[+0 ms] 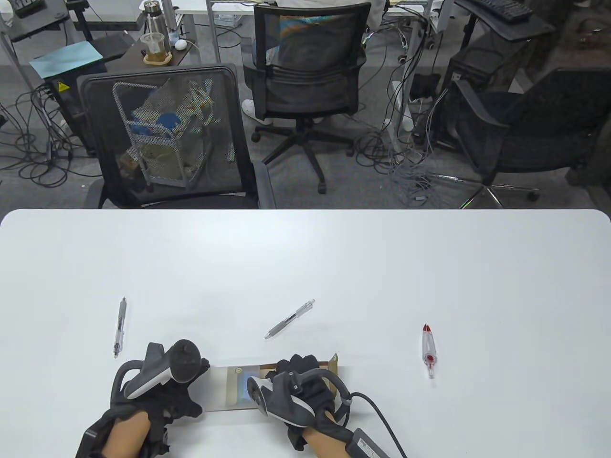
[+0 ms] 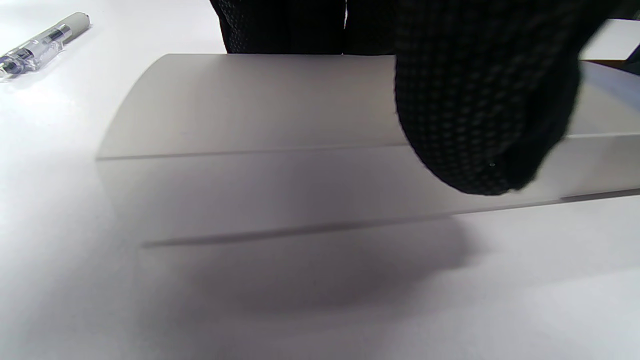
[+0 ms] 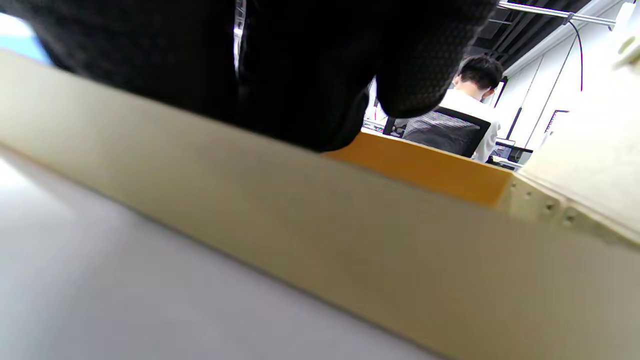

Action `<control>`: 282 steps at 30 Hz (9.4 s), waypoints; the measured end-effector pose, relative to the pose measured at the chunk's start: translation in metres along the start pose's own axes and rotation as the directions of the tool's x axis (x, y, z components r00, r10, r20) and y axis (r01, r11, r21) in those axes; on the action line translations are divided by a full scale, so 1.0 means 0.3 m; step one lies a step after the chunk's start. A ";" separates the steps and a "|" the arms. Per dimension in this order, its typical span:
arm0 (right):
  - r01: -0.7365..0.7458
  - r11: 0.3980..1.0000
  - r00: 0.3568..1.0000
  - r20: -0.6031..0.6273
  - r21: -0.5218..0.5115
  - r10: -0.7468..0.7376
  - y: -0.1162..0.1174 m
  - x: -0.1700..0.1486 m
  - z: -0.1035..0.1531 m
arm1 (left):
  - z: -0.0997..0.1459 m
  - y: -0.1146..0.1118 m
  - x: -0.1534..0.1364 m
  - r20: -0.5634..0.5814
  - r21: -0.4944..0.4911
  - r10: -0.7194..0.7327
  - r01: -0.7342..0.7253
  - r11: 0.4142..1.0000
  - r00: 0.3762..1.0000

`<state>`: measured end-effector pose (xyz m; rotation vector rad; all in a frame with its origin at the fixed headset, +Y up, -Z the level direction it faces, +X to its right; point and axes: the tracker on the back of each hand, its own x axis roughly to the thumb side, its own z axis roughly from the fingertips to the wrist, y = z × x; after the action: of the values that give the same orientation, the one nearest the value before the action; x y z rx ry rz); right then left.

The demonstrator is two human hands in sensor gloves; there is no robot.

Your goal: Pack snap-button pull-out pencil case

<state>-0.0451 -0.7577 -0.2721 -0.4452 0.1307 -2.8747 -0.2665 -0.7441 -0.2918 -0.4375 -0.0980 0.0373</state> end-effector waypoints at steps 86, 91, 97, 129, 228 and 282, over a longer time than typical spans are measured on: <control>-0.099 0.993 0.986 0.140 0.057 0.090 -0.015 -0.144 0.032 | 0.002 -0.003 -0.003 -0.005 -0.017 0.019 -0.019 1.000 1.000; -0.052 0.990 0.990 0.135 0.130 0.035 -0.006 -0.150 0.017 | 0.001 -0.002 -0.003 -0.004 -0.013 0.012 -0.012 1.000 1.000; -0.020 0.986 0.994 0.109 0.168 0.001 -0.004 -0.163 0.000 | 0.000 -0.003 -0.003 -0.006 -0.018 0.022 -0.022 1.000 1.000; 0.252 0.948 0.952 -0.126 -0.192 -0.279 -0.006 -0.523 0.150 | -0.001 -0.002 -0.011 -0.013 -0.019 0.017 -0.018 1.000 1.000; 0.034 0.974 0.997 0.079 -0.225 -0.017 -0.189 -0.232 0.129 | 0.134 0.020 0.362 0.230 0.487 -0.195 0.061 0.871 0.953; -0.410 0.894 0.911 -0.030 -0.182 0.412 -0.083 -0.077 0.024 | -0.001 -0.027 -0.025 0.102 0.017 0.092 -0.094 0.995 0.991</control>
<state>-0.0268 -0.7283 -0.2690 -0.4063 0.4384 -2.4504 -0.2739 -0.7519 -0.2892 -0.4180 -0.1772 0.1520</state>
